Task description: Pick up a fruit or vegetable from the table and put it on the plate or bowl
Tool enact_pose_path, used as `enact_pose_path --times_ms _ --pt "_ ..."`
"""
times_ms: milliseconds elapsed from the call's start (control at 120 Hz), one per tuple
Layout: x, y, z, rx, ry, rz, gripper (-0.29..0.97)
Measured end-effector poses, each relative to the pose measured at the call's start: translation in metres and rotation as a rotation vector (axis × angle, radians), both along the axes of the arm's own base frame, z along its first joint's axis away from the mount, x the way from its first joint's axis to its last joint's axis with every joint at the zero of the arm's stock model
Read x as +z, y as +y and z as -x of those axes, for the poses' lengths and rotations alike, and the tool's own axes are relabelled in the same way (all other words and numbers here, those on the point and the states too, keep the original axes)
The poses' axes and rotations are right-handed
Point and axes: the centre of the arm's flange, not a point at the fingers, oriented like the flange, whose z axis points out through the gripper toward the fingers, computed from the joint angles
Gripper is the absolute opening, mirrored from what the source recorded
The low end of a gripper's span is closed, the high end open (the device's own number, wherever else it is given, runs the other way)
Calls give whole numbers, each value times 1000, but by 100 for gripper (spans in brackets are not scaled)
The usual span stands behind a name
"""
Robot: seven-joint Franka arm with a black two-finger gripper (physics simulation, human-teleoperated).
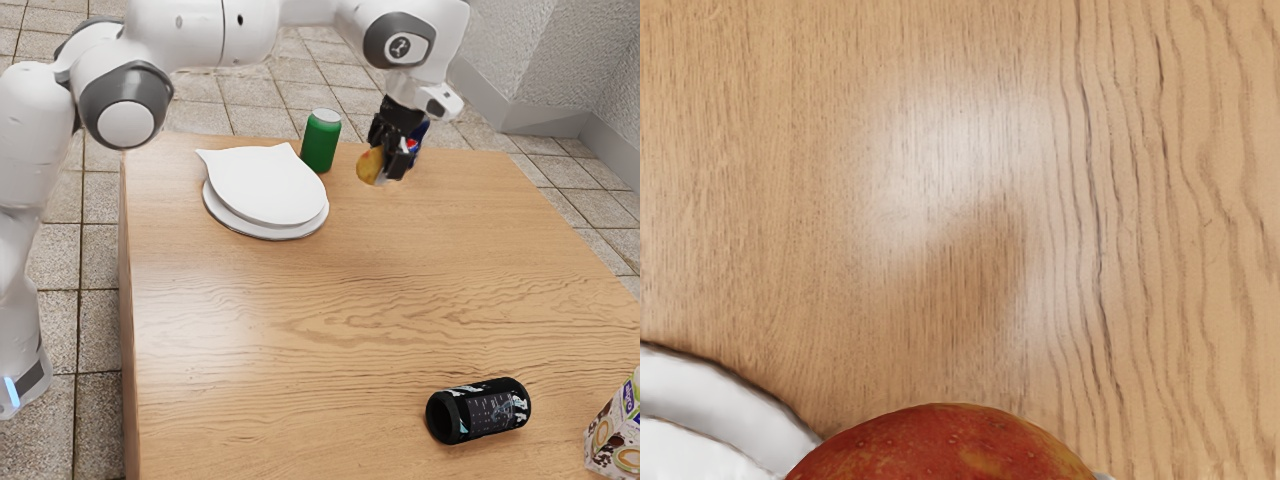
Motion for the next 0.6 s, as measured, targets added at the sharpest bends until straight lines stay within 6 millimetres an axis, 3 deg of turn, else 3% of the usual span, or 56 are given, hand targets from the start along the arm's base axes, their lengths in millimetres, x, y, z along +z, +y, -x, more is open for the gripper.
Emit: enact_pose_path --times_ms 300,517,600 --pt "20 106 74 247 118 9 22" --pt "21 147 96 359 162 -10 22" --pt "20 154 99 382 170 -13 22"
